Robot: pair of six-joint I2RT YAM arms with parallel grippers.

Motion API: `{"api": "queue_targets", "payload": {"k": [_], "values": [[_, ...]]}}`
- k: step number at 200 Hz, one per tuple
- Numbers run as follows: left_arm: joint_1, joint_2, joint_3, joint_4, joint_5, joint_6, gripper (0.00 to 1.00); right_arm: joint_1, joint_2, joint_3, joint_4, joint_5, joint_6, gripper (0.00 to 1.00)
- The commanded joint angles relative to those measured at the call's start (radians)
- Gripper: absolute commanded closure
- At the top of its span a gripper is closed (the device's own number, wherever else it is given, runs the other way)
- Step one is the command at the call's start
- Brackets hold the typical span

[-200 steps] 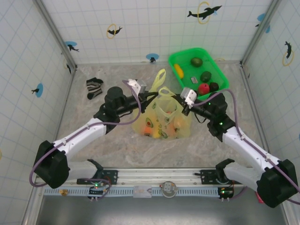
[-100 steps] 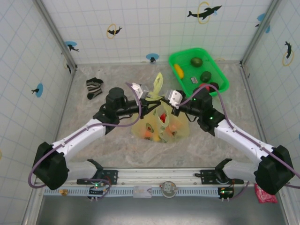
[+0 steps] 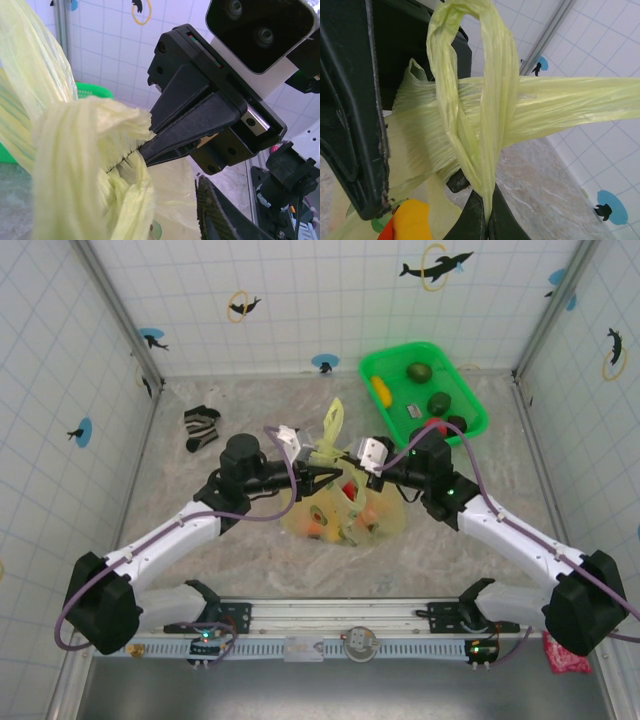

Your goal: Place the fake fruits into the plastic bag and tie a complex knot

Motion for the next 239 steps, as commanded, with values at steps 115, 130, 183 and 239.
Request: {"api": "queue_targets", "payload": {"k": [115,130,183,239], "values": [[-0.006,0.022,0.029,0.031,0.015,0.032,0.57,0.026,-0.047,0.029,-0.08,-0.055,-0.083,1.0],[-0.006,0.022,0.028,0.023,-0.007,0.032,0.57,0.025,-0.06,0.019,-0.062,-0.037,-0.08,1.0],[-0.006,0.005,0.025,0.005,-0.043,0.033,0.7,0.024,-0.121,-0.049,0.038,0.064,-0.045,1.0],[-0.006,0.016,0.038,-0.002,-0.013,0.031,0.68,0.02,-0.151,-0.089,0.062,0.037,-0.102,1.0]]}}
